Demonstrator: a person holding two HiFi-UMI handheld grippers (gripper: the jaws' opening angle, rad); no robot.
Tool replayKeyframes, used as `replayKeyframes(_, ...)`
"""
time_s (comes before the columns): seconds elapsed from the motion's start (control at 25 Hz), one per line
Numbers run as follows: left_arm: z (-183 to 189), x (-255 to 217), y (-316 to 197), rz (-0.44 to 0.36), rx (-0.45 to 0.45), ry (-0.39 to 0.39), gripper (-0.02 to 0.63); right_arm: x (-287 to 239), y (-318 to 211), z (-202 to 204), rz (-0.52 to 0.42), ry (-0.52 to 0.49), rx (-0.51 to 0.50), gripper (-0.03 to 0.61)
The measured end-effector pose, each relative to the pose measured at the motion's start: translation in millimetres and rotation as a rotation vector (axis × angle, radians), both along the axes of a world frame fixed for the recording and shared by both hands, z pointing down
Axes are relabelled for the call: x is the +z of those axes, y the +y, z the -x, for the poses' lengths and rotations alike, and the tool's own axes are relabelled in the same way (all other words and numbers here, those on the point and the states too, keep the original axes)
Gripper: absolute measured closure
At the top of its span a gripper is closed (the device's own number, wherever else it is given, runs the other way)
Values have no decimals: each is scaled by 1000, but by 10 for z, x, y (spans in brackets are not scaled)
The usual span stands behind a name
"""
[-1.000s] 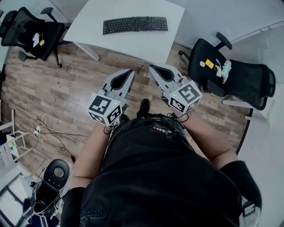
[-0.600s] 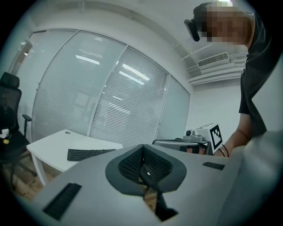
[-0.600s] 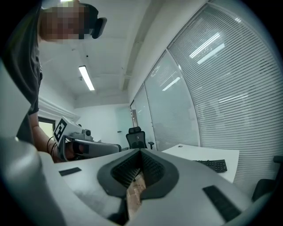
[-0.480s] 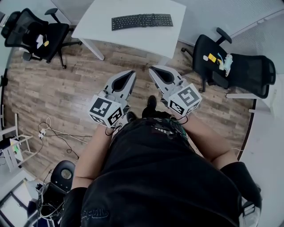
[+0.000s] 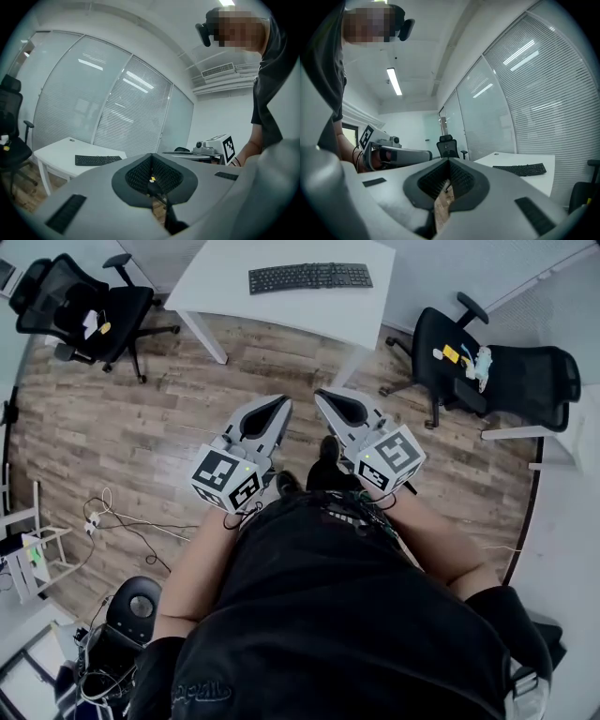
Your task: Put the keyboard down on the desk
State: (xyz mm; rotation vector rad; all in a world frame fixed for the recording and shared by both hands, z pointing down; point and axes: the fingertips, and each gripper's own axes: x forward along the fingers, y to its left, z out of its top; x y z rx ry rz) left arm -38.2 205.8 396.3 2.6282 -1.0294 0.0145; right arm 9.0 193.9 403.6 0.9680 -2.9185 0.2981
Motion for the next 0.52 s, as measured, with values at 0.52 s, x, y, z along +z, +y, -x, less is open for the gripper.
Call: replayKeyframes(0.52, 122, -138, 238, -48, -10, 41, 598, -126, 324, 231, -33, 19, -42, 557)
